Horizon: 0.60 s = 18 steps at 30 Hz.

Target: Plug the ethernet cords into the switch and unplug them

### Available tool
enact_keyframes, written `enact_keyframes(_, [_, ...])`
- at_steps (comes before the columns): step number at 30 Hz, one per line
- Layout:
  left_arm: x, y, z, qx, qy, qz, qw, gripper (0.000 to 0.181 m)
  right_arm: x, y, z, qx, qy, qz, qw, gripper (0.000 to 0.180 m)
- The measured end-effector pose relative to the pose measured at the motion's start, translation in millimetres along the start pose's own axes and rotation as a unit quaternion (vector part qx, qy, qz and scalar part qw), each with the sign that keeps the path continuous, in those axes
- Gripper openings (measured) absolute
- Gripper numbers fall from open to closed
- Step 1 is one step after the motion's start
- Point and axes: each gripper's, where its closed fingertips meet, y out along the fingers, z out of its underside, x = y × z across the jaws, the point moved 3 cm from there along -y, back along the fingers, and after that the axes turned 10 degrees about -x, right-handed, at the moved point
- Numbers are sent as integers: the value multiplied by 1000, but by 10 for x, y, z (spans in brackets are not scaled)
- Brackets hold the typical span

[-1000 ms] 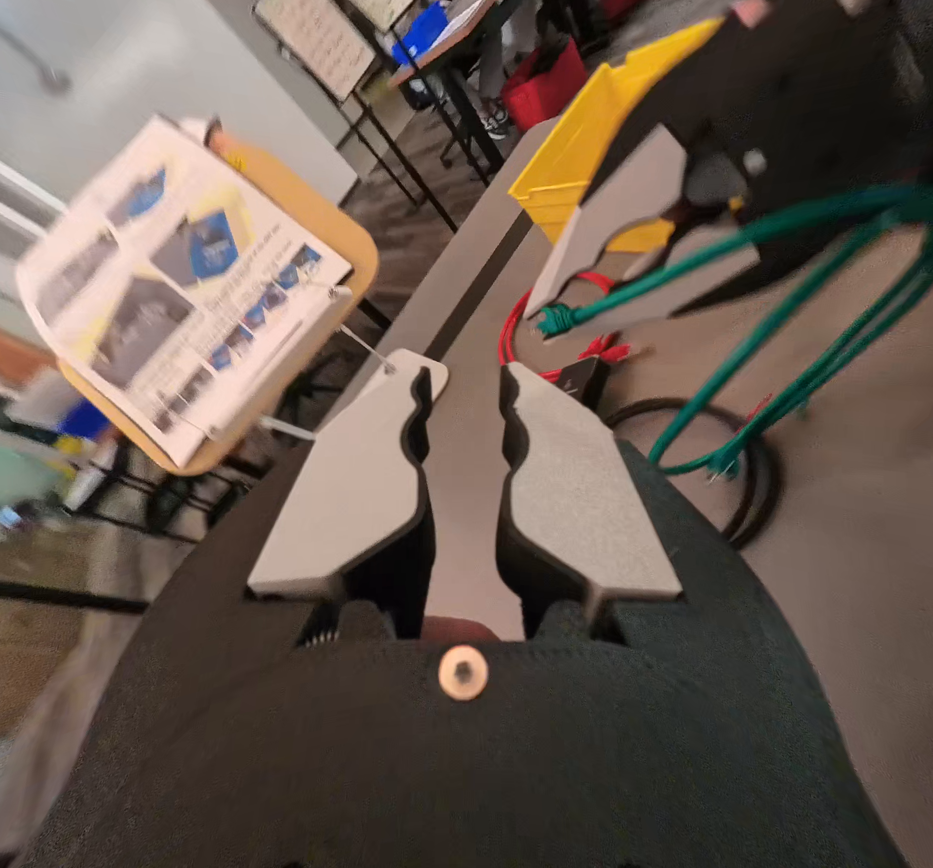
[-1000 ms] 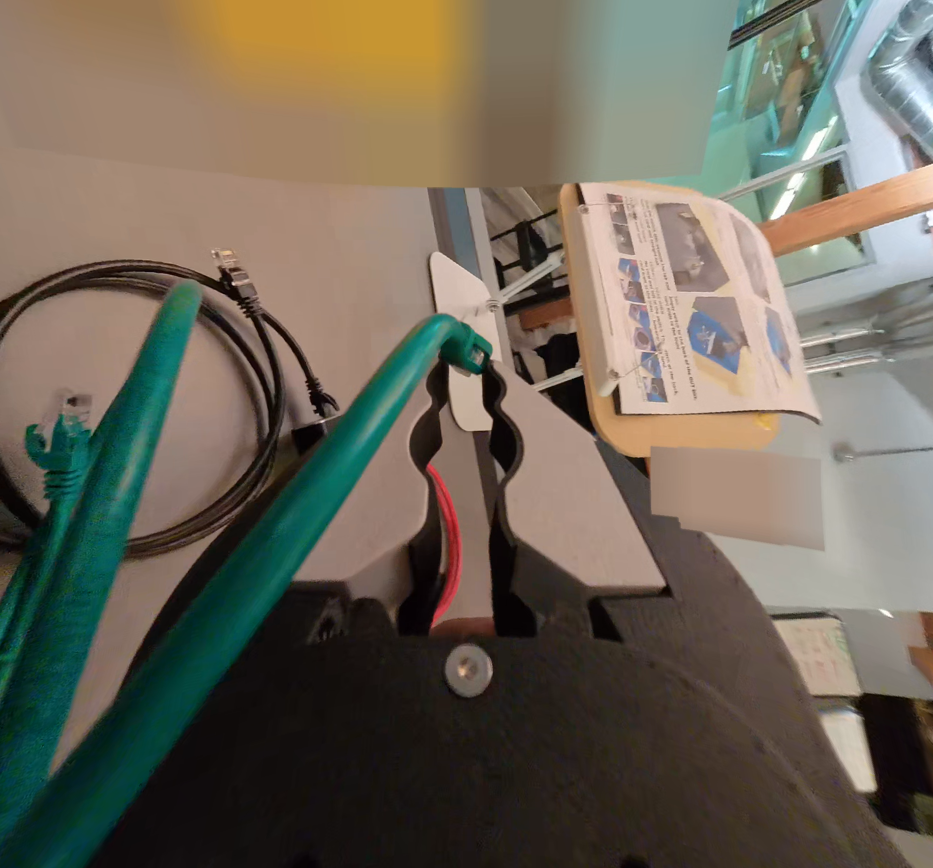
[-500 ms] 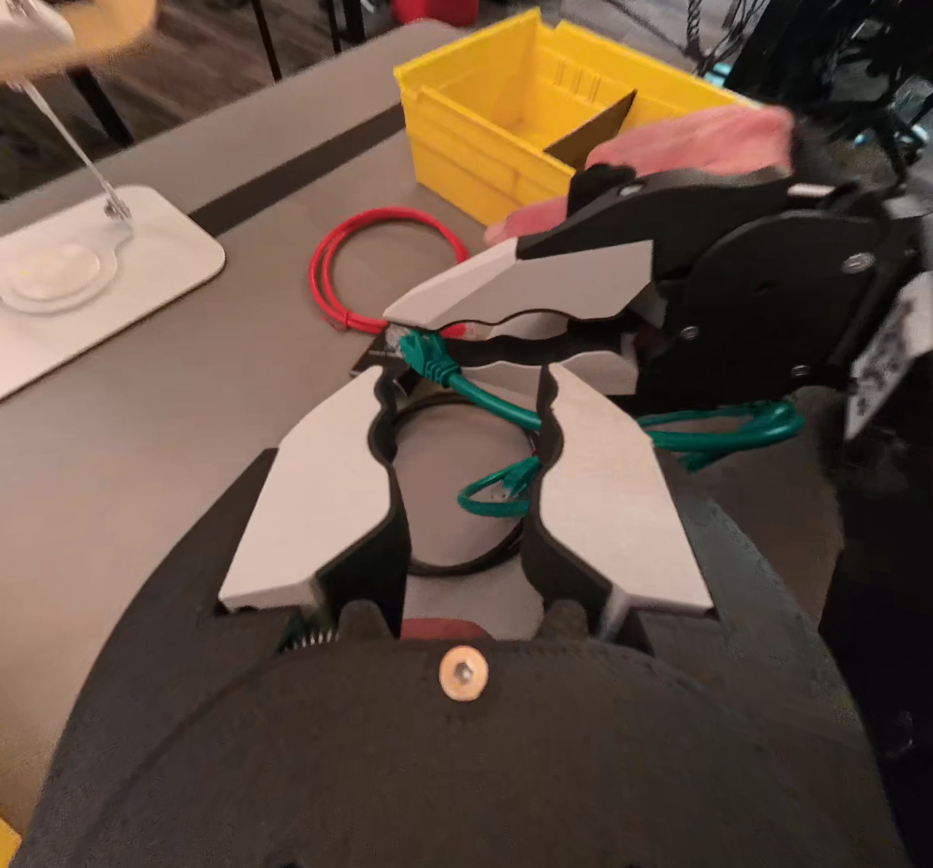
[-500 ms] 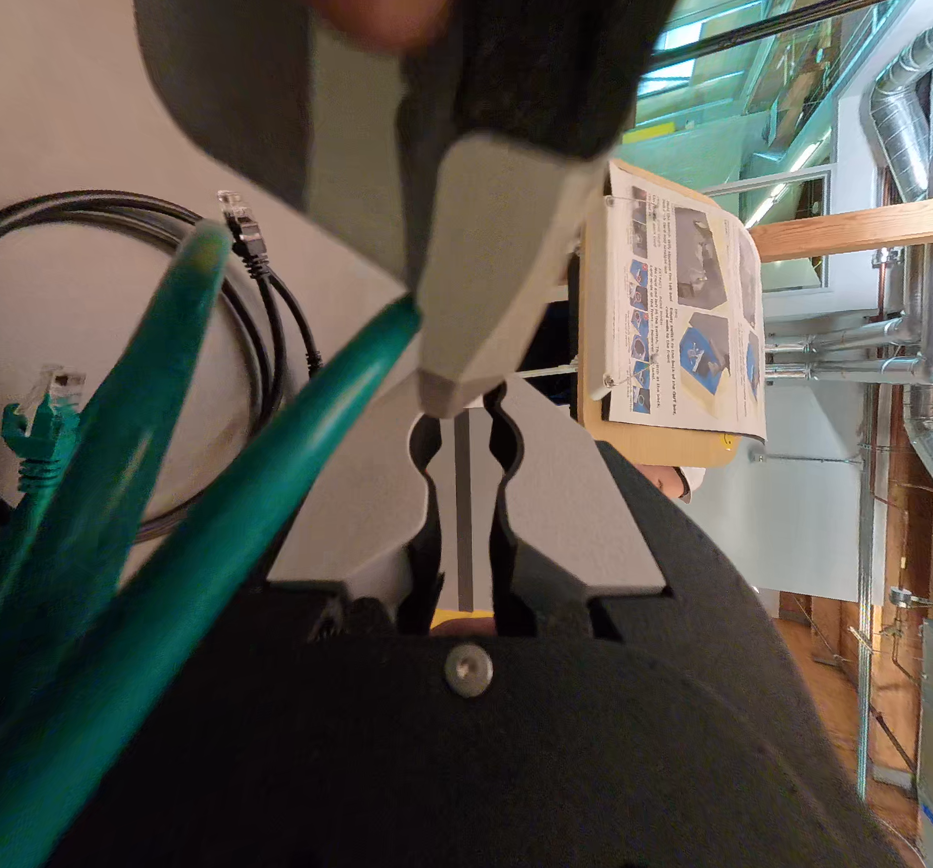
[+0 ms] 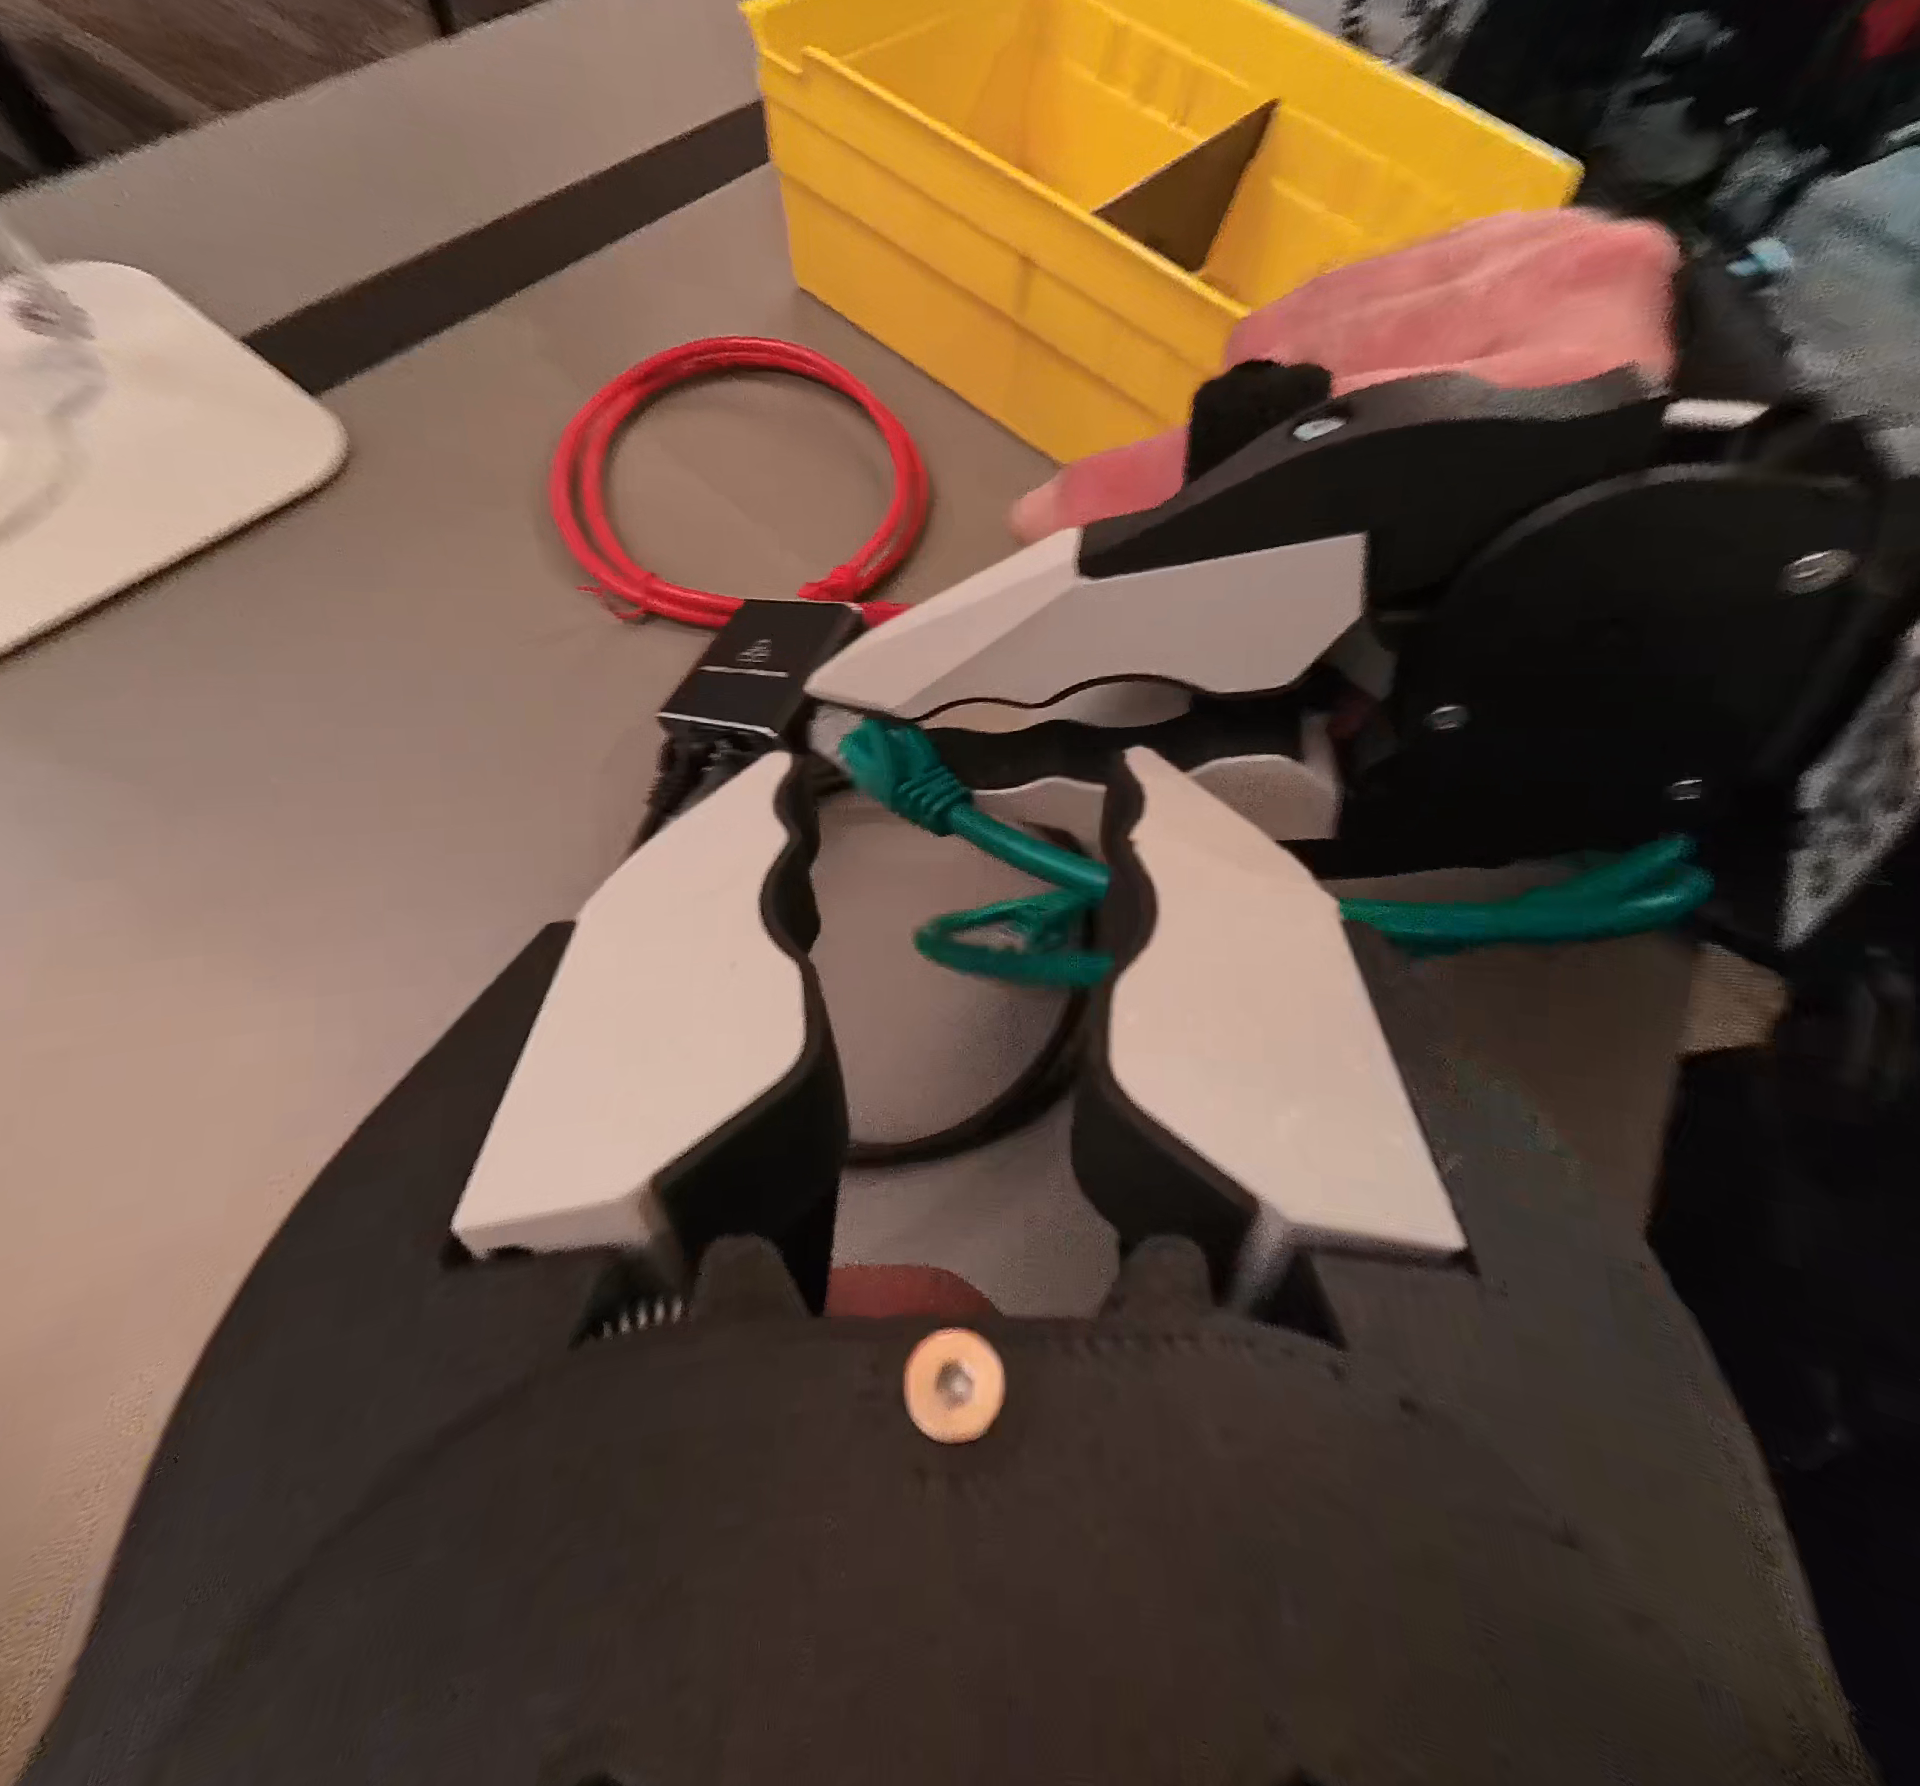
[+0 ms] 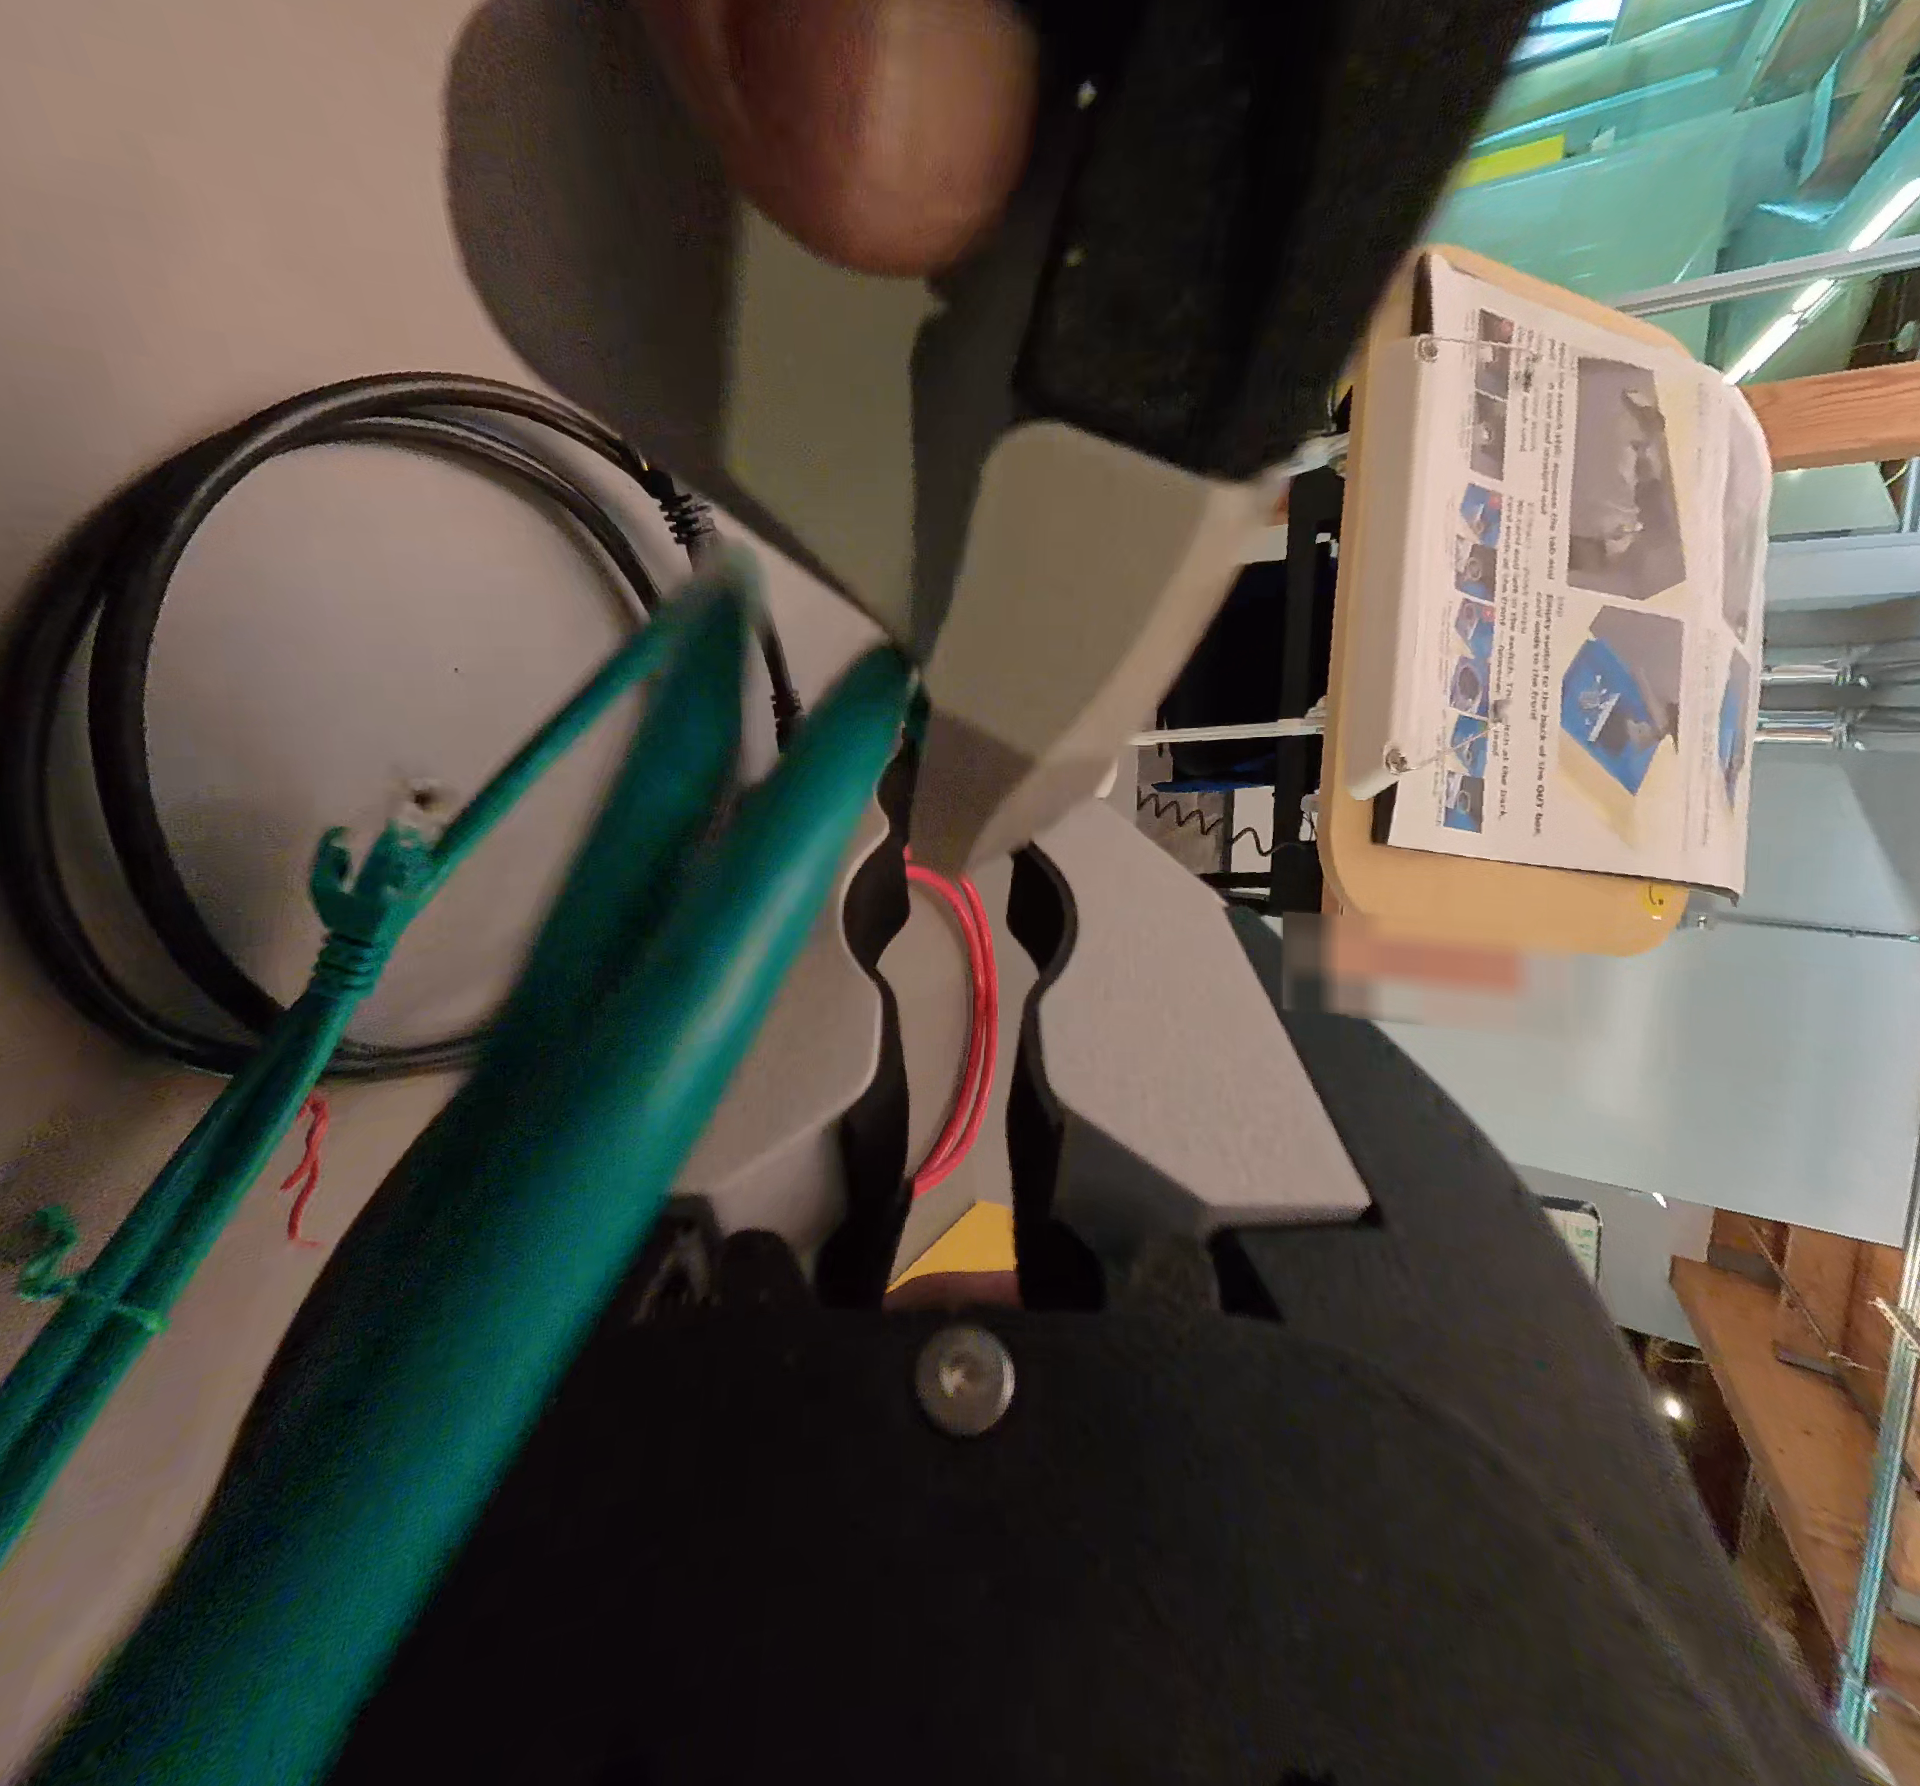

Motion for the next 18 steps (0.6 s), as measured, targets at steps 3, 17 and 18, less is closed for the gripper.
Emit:
enact_keyframes(3, [46, 24, 61, 22, -5, -7, 1000, 47, 6, 18, 3, 2, -5, 0, 1000, 10])
enact_keyframes(17, [66, 24, 196, 32, 38, 66, 997, 14, 27, -63, -10, -10, -8, 21, 1000, 11])
enact_keyframes(18, [82, 9, 184, 23, 38, 81, 996, 14, 13, -75, -20, -18, -6, 28, 999, 12])
